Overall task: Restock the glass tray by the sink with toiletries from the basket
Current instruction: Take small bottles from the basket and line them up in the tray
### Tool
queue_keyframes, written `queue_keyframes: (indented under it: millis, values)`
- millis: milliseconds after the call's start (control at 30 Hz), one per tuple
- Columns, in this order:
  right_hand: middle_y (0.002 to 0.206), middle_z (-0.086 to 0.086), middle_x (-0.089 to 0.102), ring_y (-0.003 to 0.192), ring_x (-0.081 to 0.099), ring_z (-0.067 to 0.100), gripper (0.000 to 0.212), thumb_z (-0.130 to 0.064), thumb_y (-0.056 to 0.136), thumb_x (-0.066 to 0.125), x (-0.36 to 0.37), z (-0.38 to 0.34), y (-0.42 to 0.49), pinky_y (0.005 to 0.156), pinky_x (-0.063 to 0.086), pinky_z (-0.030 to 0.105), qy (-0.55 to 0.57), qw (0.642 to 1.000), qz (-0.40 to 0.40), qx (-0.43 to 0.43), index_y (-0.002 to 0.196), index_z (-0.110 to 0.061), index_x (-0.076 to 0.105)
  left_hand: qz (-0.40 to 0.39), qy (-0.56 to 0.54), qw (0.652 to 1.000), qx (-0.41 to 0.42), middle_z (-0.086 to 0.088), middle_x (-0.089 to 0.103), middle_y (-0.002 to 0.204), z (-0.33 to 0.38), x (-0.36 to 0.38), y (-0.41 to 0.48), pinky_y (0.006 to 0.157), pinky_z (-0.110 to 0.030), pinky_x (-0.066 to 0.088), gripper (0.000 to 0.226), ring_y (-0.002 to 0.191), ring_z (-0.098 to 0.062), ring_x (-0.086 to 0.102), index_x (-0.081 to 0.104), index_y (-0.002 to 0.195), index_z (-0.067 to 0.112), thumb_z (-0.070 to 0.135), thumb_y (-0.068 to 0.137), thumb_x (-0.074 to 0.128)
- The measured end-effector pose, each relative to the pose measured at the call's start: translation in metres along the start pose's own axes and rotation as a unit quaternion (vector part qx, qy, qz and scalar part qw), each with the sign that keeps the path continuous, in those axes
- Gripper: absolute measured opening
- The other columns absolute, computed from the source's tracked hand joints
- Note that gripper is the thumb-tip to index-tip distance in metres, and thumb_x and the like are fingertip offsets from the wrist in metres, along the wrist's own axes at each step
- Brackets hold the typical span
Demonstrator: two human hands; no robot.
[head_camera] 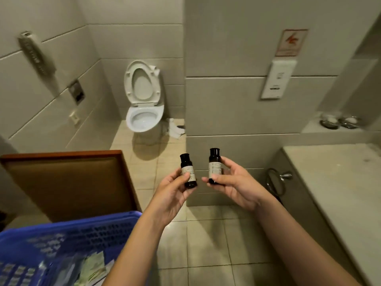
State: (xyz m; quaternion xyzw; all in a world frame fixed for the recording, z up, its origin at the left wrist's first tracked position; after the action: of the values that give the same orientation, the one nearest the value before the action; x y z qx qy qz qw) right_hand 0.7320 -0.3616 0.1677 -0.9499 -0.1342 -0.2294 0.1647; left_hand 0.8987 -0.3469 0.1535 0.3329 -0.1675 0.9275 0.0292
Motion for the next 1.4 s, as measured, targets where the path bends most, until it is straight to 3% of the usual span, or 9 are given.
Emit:
queue_keyframes:
  millis: [167,367,533,600,700,867,1067,1167,1400]
  values:
    - [0.086,0.014,0.064,0.073,0.069,0.023,0.047,0.018,0.076,0.056,-0.07,-0.027,-0.081,0.068,0.06,0.029,0.008,0.994,0.092,-0.066,0.11,-0.014,0.055,-0.069,0.024,0.997,-0.017,-0.003,0.071,0.073,-0.05,0.085,-0.007,0.061,-0.02,0.057,0.016,0.066,-0.009,0.068,0.059,0.096,0.006,-0.002,0.091,0.046]
    - [0.088,0.016,0.072,0.078,0.071,0.019,0.044,0.01,0.077,0.057,-0.162,-0.038,-0.215,0.069,0.059,0.029,0.043,0.976,0.178,-0.119,0.113,-0.013,0.052,-0.148,0.041,0.985,-0.08,-0.009,0.064,0.077,-0.15,0.187,-0.041,0.063,-0.024,0.057,0.015,0.067,-0.014,0.065,0.061,0.094,0.004,-0.003,0.091,0.048]
    - [0.095,0.023,0.07,0.084,0.07,0.024,0.038,0.012,0.086,0.05,-0.225,-0.025,-0.339,0.077,0.057,0.032,0.07,0.948,0.273,-0.148,0.114,-0.014,0.05,-0.227,0.1,0.954,-0.167,-0.009,0.069,0.071,-0.243,0.257,-0.089,0.06,-0.023,0.057,0.016,0.06,-0.012,0.067,0.061,0.092,0.003,-0.004,0.091,0.046]
    - [0.101,0.023,0.069,0.089,0.067,0.027,0.048,0.01,0.08,0.06,-0.246,-0.016,-0.387,0.083,0.055,0.034,0.081,0.935,0.303,-0.167,0.12,-0.014,0.048,-0.251,0.139,0.936,-0.205,-0.01,0.067,0.073,-0.275,0.282,-0.107,0.059,-0.023,0.056,0.015,0.063,-0.014,0.065,0.061,0.094,0.004,-0.003,0.09,0.048]
    - [0.104,0.02,0.069,0.09,0.065,0.028,0.058,0.001,0.069,0.064,-0.265,-0.004,-0.45,0.079,0.058,0.031,0.093,0.913,0.35,-0.19,0.122,-0.014,0.048,-0.289,0.203,0.901,-0.25,-0.014,0.06,0.081,-0.32,0.317,-0.125,0.062,-0.024,0.057,0.012,0.073,-0.019,0.06,0.059,0.097,0.005,-0.001,0.09,0.051]
    - [0.097,0.015,0.067,0.088,0.067,0.032,0.044,0.012,0.079,0.058,-0.285,0.026,-0.54,0.076,0.058,0.033,0.138,0.846,0.454,-0.242,0.114,-0.015,0.054,-0.391,0.262,0.823,-0.318,-0.011,0.062,0.081,-0.397,0.375,-0.164,0.073,-0.029,0.057,0.014,0.077,-0.02,0.062,0.063,0.094,0.007,0.001,0.091,0.051]
    - [0.1,0.02,0.066,0.082,0.069,0.037,0.044,0.013,0.082,0.049,-0.303,0.058,-0.615,0.069,0.059,0.035,0.227,0.741,0.559,-0.296,0.116,-0.015,0.052,-0.46,0.283,0.734,-0.411,-0.008,0.071,0.074,-0.476,0.423,-0.204,0.089,-0.038,0.05,0.023,0.08,-0.024,0.063,0.055,0.111,0.012,0.003,0.089,0.054]
    - [0.103,0.022,0.066,0.085,0.069,0.039,0.044,0.012,0.082,0.052,-0.318,0.063,-0.638,0.066,0.06,0.036,0.244,0.698,0.6,-0.305,0.116,-0.015,0.052,-0.5,0.299,0.686,-0.437,-0.007,0.072,0.081,-0.513,0.446,-0.206,0.086,-0.034,0.052,0.028,0.083,-0.022,0.066,0.056,0.114,0.017,0.006,0.088,0.056]
    - [0.087,0.021,0.07,0.074,0.071,0.035,0.051,0.007,0.064,0.062,-0.383,0.041,-0.662,0.062,0.06,0.035,0.287,0.62,0.648,-0.338,0.109,-0.014,0.05,-0.493,0.324,0.663,-0.461,-0.011,0.071,0.078,-0.59,0.517,-0.182,0.074,-0.03,0.05,0.023,0.075,-0.021,0.066,0.055,0.11,0.014,0.002,0.091,0.051]
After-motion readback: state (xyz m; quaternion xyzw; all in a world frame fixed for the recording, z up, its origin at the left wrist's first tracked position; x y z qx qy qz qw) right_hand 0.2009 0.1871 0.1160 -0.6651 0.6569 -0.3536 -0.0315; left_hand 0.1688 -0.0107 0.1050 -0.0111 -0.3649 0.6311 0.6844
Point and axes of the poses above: each hand's wrist, its own y-axis towards the middle knuckle, its own x-axis out of the palm, z = x × y, the point moved 1 cm from there along y, towards the middle knuckle
